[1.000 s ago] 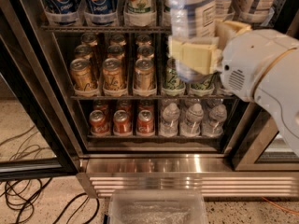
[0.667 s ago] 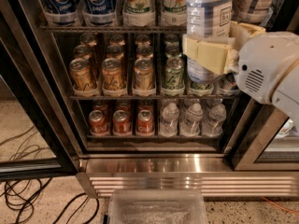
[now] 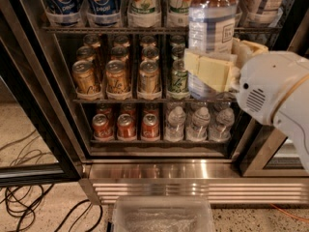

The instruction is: Pick blue plastic bottle from top shelf of fridge

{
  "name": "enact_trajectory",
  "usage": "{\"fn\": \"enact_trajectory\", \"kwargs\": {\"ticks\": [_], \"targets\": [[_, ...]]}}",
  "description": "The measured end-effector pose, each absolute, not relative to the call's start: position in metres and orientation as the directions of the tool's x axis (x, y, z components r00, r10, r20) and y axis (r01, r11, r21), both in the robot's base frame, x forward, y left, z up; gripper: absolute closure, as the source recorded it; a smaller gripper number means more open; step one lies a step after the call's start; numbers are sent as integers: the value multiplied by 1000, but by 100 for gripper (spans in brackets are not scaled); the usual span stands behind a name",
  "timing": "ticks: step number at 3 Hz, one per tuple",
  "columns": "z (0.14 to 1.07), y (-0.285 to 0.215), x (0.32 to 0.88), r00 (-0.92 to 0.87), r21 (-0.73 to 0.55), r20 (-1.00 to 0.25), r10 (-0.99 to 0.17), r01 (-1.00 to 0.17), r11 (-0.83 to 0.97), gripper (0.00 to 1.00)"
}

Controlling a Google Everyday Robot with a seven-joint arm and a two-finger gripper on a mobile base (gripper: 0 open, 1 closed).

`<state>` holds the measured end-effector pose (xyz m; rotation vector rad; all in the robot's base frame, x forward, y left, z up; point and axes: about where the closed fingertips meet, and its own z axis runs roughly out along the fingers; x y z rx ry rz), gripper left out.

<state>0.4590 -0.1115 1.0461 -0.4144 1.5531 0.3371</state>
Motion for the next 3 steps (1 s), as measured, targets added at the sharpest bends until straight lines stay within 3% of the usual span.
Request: {"fn": "enact_trajectory", "kwargs": {"ticks": [1, 3], "targets": [[1019, -100, 437, -60, 55, -998, 32, -444, 894, 100], [1021, -110, 432, -61, 65, -997, 44, -408, 911, 100]]}}
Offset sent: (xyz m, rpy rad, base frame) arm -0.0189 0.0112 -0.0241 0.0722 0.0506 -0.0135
